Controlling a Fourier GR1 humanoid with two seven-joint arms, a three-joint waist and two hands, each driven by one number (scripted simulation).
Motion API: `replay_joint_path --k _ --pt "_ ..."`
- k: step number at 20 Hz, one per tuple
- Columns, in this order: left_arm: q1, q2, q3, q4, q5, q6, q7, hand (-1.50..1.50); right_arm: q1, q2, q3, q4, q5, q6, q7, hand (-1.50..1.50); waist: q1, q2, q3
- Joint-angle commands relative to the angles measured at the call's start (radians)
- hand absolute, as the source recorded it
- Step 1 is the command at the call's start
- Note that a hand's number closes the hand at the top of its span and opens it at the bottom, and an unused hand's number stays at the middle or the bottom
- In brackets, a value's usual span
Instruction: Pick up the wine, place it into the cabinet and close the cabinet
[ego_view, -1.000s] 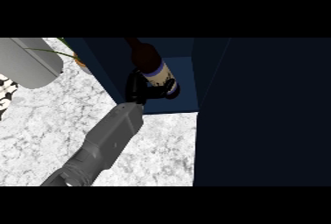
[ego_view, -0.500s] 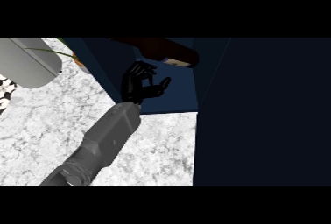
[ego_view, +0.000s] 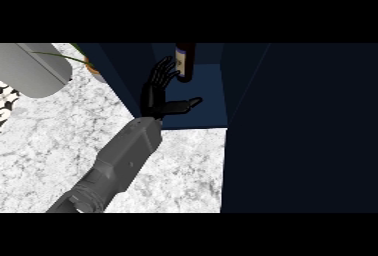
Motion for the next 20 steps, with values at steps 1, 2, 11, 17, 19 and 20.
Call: replay_joint_path --k 1,2,11,17,19,20 --pt "0.047 0.032 0.016 -0.028 -0.018 0.01 -0.079 -1.5 -0.002 0.008 0.011 -0.025 0.017 -0.02 0.021 -1.5 0.036 -0.024 0.012" --pt "0.061 0.033 0.007 -0.04 -0.027 0.019 -0.076 -1.5 0.038 -0.008 -0.006 -0.015 -0.007 0.019 -0.011 -1.5 0.036 -0.026 0.013" --pt "0.233 0.085 -0.103 -0.346 -0.098 0.067 0.032 -1.5 0.064 0.005 0.021 -0.101 0.001 -0.016 0.067 -1.5 0.071 -0.041 0.013" --pt "0.392 0.118 -0.232 -0.775 -0.171 0.205 0.208 -1.5 0.027 0.001 -0.004 -0.044 0.005 -0.014 0.036 -1.5 0.071 -0.037 0.014" --pt "0.461 0.219 -0.258 -0.919 -0.175 0.193 0.266 -1.5 0.012 0.005 -0.01 -0.032 0.021 -0.026 0.027 -1.5 0.08 -0.039 0.014" --pt "0.465 0.236 -0.234 -0.991 -0.171 0.218 0.302 -1.5 -0.034 0.016 0.016 -0.023 0.025 -0.047 0.064 -1.5 0.069 -0.034 0.013"
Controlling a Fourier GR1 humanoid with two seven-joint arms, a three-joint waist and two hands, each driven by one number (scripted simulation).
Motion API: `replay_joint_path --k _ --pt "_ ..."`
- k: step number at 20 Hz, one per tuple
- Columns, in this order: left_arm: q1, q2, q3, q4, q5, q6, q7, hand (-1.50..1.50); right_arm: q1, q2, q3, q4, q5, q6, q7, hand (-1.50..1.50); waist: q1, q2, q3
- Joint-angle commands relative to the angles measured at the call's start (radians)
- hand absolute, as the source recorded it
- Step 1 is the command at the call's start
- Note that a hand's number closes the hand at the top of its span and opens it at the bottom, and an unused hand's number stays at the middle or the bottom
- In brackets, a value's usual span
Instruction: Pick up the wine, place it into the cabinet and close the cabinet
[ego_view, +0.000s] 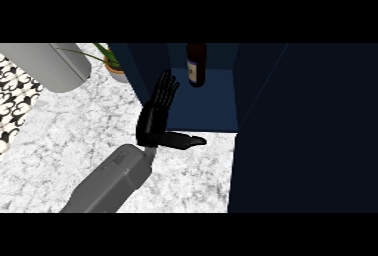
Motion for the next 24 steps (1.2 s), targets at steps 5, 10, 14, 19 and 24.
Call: replay_joint_path --k 5,10,14,19,24 --pt "0.298 0.198 -0.086 -0.588 -0.068 0.143 0.148 -1.5 0.0 -0.016 0.01 -0.07 -0.012 -0.004 0.064 -1.5 -0.011 0.004 0.0" --pt "0.373 0.224 -0.054 -0.788 -0.122 0.217 0.233 -1.5 0.016 0.005 0.094 -0.02 0.07 0.018 -0.01 -1.5 -0.026 0.01 0.0" --pt "0.424 0.3 -0.012 -0.902 -0.135 0.237 0.276 -1.5 -0.019 -0.083 0.054 -0.025 0.022 0.09 0.047 1.5 -0.025 0.01 0.0" --pt "0.586 0.374 0.007 -1.01 -0.156 0.266 0.218 -1.5 0.027 -0.145 0.178 -0.064 -0.006 0.207 0.104 1.5 -0.018 0.008 0.0" --pt "0.761 0.458 0.082 -1.104 -0.14 0.216 0.161 -1.5 0.109 -0.131 0.295 -0.172 -0.093 0.215 0.206 1.5 -0.019 0.006 -0.001"
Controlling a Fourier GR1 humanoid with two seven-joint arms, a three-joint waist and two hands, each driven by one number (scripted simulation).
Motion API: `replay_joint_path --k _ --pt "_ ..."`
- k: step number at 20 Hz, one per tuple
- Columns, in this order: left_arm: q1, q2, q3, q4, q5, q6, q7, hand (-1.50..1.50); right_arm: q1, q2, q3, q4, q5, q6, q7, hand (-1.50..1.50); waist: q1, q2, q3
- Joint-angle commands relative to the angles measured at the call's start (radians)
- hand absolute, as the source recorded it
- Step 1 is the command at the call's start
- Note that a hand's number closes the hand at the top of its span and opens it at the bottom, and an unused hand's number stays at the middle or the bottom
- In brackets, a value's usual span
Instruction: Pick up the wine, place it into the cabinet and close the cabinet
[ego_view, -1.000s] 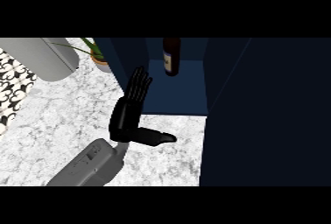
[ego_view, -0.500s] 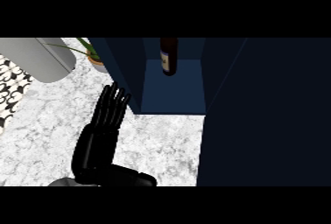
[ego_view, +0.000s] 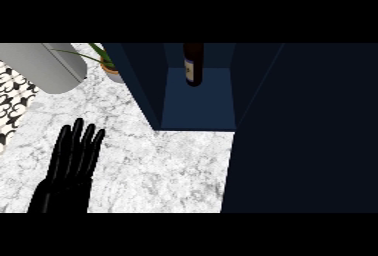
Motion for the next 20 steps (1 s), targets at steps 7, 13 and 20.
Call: replay_joint_path --k 7,13,20 --pt "0.34 0.143 0.248 -0.137 0.118 -0.194 -0.112 -1.5 -0.017 0.086 0.283 -0.084 0.018 -0.059 0.167 1.5 0.01 -0.002 -0.002" --pt "0.474 0.171 0.391 -0.132 0.174 -0.324 -0.132 -1.5 -0.123 0.169 0.542 -0.042 0.23 -0.227 0.237 1.5 0.003 -0.003 -0.002" --pt "0.574 0.226 0.59 -0.113 0.276 -0.534 -0.134 -1.5 -0.435 0.17 0.618 0.186 0.351 -0.461 0.201 1.5 0.024 -0.001 -0.003"
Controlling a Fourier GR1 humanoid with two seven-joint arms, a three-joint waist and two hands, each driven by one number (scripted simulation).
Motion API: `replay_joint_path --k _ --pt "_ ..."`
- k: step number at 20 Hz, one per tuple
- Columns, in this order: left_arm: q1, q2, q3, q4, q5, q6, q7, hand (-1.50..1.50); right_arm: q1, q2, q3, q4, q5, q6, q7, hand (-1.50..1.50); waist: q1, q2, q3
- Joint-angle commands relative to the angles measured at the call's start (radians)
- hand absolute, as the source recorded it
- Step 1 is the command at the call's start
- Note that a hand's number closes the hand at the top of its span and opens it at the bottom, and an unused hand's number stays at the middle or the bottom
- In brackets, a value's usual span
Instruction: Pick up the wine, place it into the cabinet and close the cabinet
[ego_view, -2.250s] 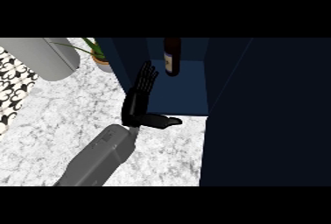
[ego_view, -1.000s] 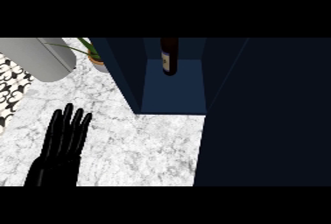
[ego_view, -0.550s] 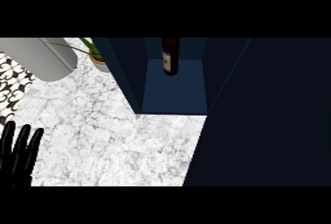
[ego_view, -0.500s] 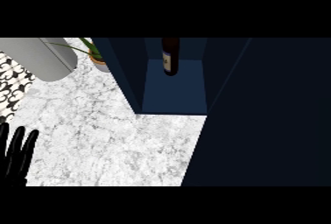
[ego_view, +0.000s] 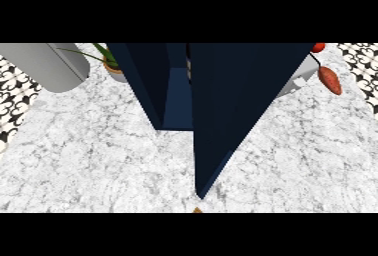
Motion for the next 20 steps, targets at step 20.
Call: replay_joint_path --k 20 --pt "0.045 -0.034 0.265 0.024 0.088 -0.248 0.169 -1.5 -0.79 0.007 -0.258 0.773 -0.107 -0.303 -0.136 1.5 -0.008 0.008 0.002"
